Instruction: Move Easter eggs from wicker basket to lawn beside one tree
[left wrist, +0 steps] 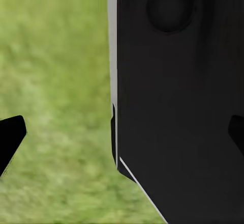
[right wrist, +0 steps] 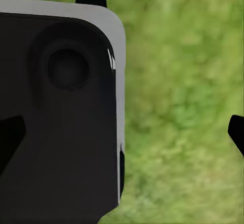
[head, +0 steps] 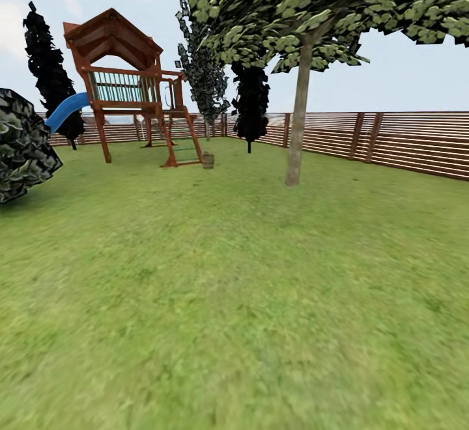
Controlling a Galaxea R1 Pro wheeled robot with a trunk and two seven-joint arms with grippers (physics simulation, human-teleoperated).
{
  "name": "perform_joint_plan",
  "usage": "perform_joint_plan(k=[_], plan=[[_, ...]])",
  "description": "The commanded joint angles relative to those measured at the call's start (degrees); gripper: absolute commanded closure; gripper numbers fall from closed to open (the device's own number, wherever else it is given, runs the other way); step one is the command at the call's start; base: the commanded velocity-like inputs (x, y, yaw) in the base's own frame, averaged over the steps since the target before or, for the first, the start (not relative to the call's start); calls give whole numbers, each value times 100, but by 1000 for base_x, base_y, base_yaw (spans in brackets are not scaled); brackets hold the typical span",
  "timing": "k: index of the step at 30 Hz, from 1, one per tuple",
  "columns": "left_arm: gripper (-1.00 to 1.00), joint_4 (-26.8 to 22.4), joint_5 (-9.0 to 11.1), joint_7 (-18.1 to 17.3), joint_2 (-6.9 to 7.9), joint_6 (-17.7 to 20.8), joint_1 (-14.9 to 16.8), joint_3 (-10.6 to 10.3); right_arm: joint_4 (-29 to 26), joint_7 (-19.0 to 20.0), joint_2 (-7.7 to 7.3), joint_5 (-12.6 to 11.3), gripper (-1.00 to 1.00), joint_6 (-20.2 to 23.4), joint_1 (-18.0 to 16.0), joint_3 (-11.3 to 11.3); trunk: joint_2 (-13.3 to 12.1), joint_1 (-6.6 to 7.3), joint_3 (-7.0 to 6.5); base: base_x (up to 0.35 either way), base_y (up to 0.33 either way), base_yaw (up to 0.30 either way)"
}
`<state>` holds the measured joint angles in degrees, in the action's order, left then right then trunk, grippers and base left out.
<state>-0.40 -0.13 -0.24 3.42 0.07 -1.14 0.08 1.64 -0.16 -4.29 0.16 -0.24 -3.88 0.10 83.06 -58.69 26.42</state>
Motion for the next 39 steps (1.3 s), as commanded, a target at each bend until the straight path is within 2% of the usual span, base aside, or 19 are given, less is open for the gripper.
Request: perform_joint_plan(k=[1, 39], plan=[[-100, -4, 0, -2, 0, 1, -1, 1, 12, -2, 3, 2, -100, -2, -7, 0, 2, -4, 4, 337, 73, 0], [-100, -4, 0, -2, 2, -2, -1, 1, 12, -10, 6, 2, -100, -2, -7, 1, 2, -4, 4, 337, 73, 0]])
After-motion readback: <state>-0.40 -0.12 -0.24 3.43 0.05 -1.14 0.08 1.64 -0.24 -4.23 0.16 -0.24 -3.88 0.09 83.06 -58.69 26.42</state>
